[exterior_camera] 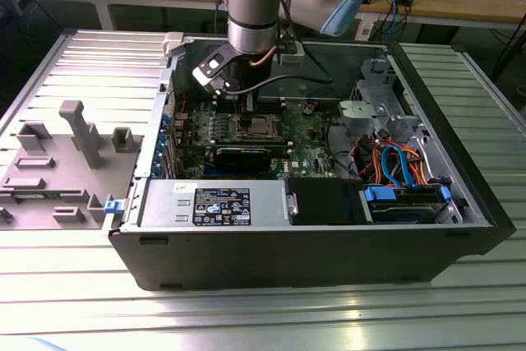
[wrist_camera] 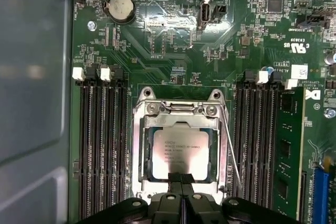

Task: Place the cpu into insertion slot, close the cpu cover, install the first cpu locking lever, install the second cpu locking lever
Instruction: 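Close the cpu cover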

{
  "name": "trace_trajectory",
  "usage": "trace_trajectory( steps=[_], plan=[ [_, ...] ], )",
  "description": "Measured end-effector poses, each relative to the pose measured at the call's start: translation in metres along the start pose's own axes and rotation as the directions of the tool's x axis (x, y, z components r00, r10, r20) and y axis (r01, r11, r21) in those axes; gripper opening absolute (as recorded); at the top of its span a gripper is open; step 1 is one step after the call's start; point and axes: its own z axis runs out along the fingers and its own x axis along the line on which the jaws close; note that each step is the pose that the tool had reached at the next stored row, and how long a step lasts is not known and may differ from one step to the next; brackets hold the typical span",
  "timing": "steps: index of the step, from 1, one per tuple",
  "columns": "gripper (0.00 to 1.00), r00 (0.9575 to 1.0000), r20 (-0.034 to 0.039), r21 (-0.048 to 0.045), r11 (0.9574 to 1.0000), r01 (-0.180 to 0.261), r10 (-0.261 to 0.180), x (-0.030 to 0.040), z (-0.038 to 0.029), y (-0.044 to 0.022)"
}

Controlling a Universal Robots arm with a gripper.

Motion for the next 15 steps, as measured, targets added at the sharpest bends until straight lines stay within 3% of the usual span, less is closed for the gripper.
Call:
trace_trajectory(
  steps=[8, 15],
  plan=[
    [0.11, 1.0, 0.0003, 0.0003, 1.0, 0.0, 0.0, 0.0, 0.0032, 0.0],
    [0.11, 1.0, -0.0001, -0.0001, 1.0, 0.0, 0.0, 0.0, -0.0006, -0.0001]
  ],
)
